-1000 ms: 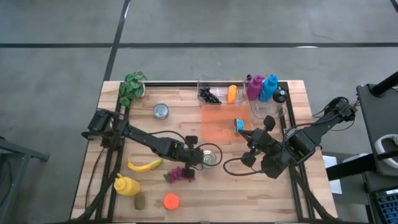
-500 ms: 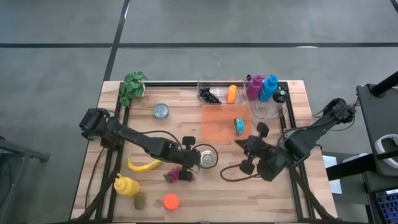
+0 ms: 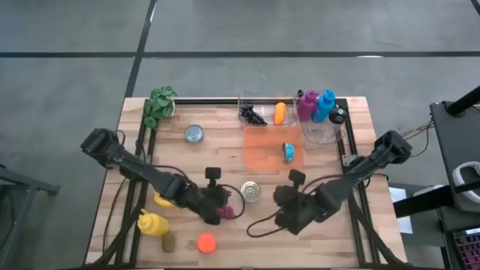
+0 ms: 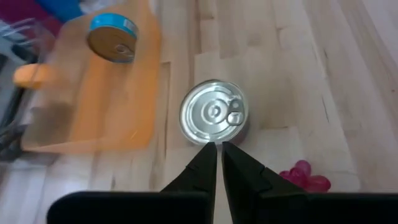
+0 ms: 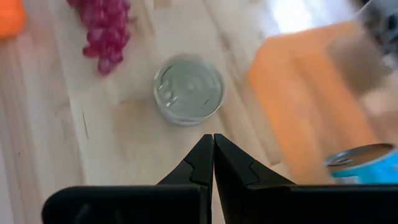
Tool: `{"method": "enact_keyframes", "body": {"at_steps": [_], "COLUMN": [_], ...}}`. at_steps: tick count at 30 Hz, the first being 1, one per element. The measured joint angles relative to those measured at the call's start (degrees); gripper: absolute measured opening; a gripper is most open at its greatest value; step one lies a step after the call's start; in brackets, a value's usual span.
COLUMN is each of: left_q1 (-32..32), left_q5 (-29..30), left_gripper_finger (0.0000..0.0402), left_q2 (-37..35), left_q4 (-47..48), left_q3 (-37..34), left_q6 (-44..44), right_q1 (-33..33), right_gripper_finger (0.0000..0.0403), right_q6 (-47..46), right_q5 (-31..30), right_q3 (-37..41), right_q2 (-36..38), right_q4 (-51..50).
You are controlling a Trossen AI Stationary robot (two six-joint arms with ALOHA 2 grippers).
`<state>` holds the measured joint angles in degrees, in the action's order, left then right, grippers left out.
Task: Pick & Place Food Item
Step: Put the blue and pink tuna can into the orange bin
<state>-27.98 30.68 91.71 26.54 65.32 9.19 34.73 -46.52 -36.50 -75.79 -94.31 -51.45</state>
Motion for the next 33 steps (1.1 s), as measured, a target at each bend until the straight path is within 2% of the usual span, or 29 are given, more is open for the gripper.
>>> {"method": "enact_keyframes", "body": {"at_steps": [5, 16, 25, 33], "left_q1": [-3.7, -9.1, -9.4, -9.4], "left_q5": [4.1, 4.7, 5.5, 5.5], "left_gripper_finger": [0.0029, 0.0029, 0.0029, 0.0029], "left_q2": [-0.1, -2.3, -2.7, -2.7], "left_q4": [1.6, 3.5, 3.4, 3.1], "left_q3": [-0.1, -0.1, -0.1, -0.1], "left_q6": [3.1, 3.1, 3.1, 4.9], "right_q1": [-1.7, -7.5, -12.1, -13.2], "right_gripper_finger": [0.0008, 0.0008, 0.0008, 0.0008], "right_q6": [3.9, 23.3, 29.6, 40.5], "right_q5": [5.6, 21.6, 23.3, 26.8], "right_q3": [-0.1, 0.5, 0.5, 0.8], "right_q2": [-4.0, -11.7, -12.5, -12.6], "right_q4": [2.9, 15.6, 16.3, 16.6]}}
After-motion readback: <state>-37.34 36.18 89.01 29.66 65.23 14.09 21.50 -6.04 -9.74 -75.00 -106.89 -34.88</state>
